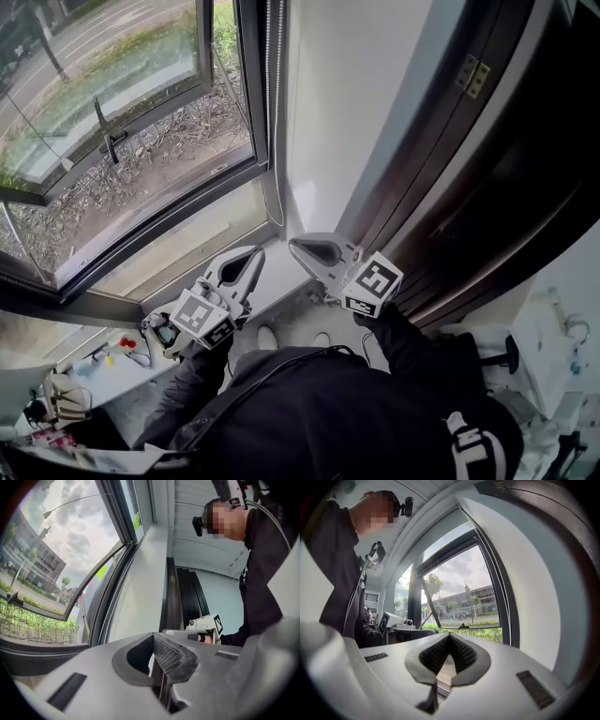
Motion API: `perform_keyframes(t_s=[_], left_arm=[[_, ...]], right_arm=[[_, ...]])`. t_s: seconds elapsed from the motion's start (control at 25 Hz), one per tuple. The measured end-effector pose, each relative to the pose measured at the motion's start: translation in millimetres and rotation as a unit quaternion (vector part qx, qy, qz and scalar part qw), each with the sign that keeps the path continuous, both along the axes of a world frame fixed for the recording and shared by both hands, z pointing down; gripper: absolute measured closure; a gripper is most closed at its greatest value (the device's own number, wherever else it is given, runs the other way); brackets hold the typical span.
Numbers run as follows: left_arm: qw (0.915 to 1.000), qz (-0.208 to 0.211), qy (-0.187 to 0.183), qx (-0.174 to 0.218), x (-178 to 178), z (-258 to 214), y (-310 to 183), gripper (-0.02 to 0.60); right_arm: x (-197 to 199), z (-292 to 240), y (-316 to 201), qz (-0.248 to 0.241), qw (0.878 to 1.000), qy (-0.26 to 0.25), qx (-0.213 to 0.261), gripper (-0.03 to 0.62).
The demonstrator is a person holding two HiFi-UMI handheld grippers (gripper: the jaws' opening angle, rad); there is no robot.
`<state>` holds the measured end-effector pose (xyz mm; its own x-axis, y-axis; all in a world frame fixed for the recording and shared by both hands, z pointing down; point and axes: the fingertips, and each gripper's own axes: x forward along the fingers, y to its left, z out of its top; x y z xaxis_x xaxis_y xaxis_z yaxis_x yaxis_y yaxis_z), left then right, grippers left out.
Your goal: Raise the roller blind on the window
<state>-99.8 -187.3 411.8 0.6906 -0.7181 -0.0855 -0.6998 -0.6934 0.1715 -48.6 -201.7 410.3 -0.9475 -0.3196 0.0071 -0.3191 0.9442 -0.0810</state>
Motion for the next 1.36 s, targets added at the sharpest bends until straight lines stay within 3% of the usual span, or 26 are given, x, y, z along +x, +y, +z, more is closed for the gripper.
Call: perform_keyframes(t_s=[0.24, 0.44, 0.88, 1.36], left_arm=[[0.9998, -0.004, 0.013, 0.016, 4, -29, -6, 0.575], [0.9994, 0.002, 0.013, 0.032, 10, -42, -7, 0.575], [0.9995, 0.012, -0.010, 0.029, 16, -32, -8, 0.575], [0.9995, 0.016, 0.000, 0.026, 18, -34, -12, 0.575]], right_arm=[[1, -20, -2, 0.013, 0.999, -0.006, 0.032, 0.591], [1, -23, -5, 0.012, 1.000, -0.006, 0.023, 0.591], [-2, -25, -3, 0.009, 0.999, -0.009, 0.030, 0.589], [0, -25, -6, 0.014, 0.999, -0.010, 0.033, 0.590]])
